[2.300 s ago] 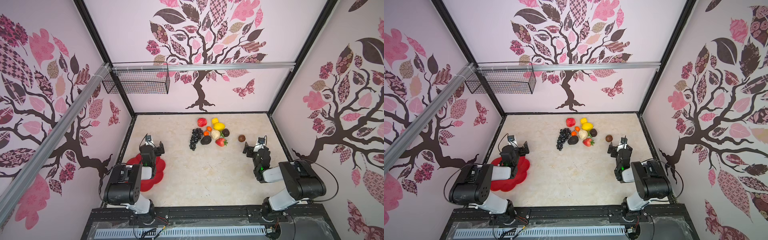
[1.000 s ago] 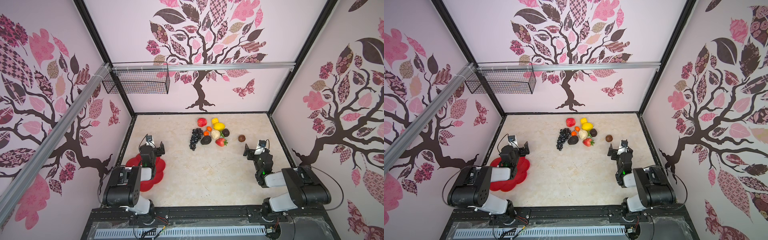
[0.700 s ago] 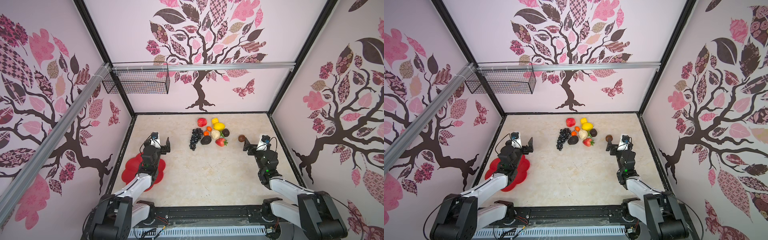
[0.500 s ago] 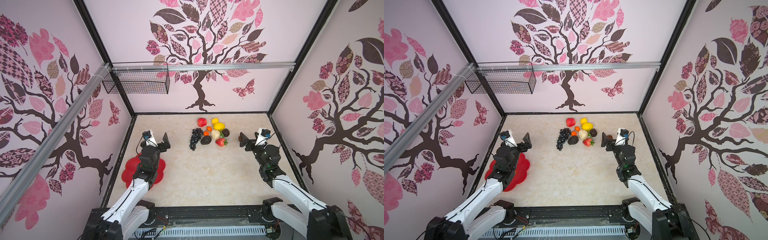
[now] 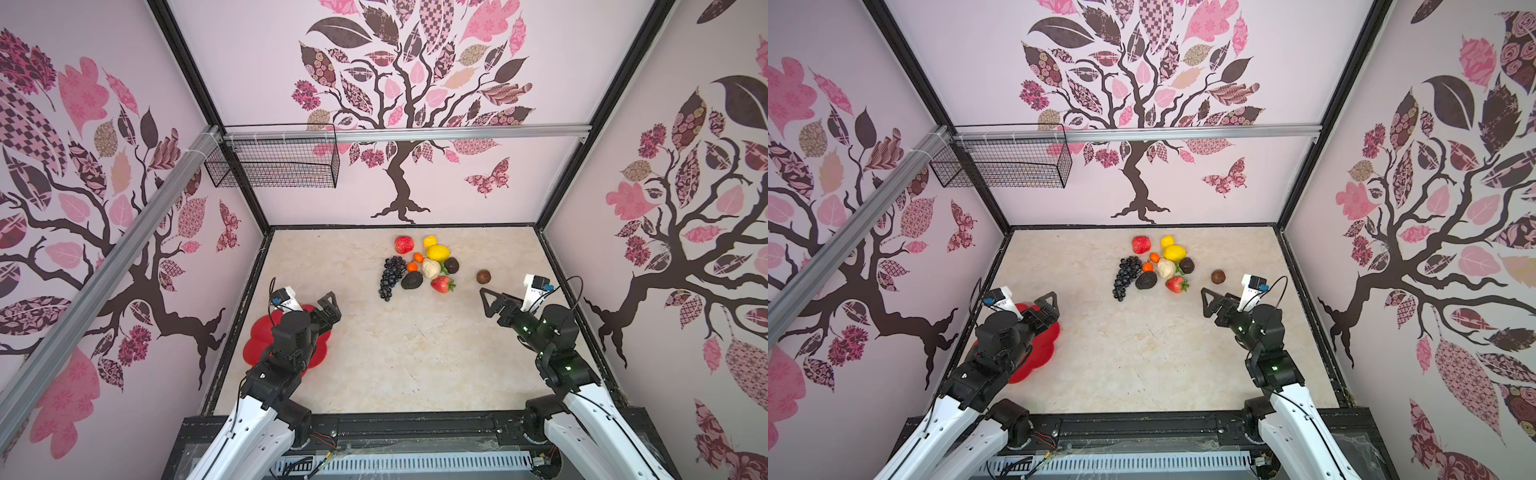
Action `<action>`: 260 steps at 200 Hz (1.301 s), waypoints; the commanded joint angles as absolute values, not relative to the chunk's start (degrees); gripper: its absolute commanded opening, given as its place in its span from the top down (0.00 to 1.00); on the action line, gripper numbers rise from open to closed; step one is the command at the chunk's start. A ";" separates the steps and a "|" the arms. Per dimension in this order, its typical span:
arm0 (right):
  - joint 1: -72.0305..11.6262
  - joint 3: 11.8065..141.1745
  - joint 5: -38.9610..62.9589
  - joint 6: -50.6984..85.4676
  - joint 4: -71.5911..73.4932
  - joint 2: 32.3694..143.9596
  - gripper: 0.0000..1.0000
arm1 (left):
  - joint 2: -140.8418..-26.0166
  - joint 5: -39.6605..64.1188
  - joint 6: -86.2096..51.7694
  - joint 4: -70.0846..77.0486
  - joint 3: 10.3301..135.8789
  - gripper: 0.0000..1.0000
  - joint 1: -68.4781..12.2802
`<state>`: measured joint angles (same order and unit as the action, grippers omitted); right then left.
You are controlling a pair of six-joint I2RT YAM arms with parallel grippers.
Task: Arrange fruit in a fruit bowl
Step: Move the fruit bowl to the bottom-center of the table.
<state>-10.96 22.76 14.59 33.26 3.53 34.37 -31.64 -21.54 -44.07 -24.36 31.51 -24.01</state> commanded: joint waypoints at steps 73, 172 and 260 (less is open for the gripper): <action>-10.90 27.22 18.55 34.03 -11.90 40.40 0.00 | -53.16 -30.15 -44.62 -35.21 35.07 0.02 -21.71; -10.90 23.83 19.16 34.28 -9.66 41.69 0.00 | -76.56 -25.49 -38.27 -35.83 44.22 0.13 -24.17; -10.89 25.16 18.04 34.06 -11.02 42.09 0.00 | -80.36 -26.15 -37.83 -36.24 45.30 0.58 -24.52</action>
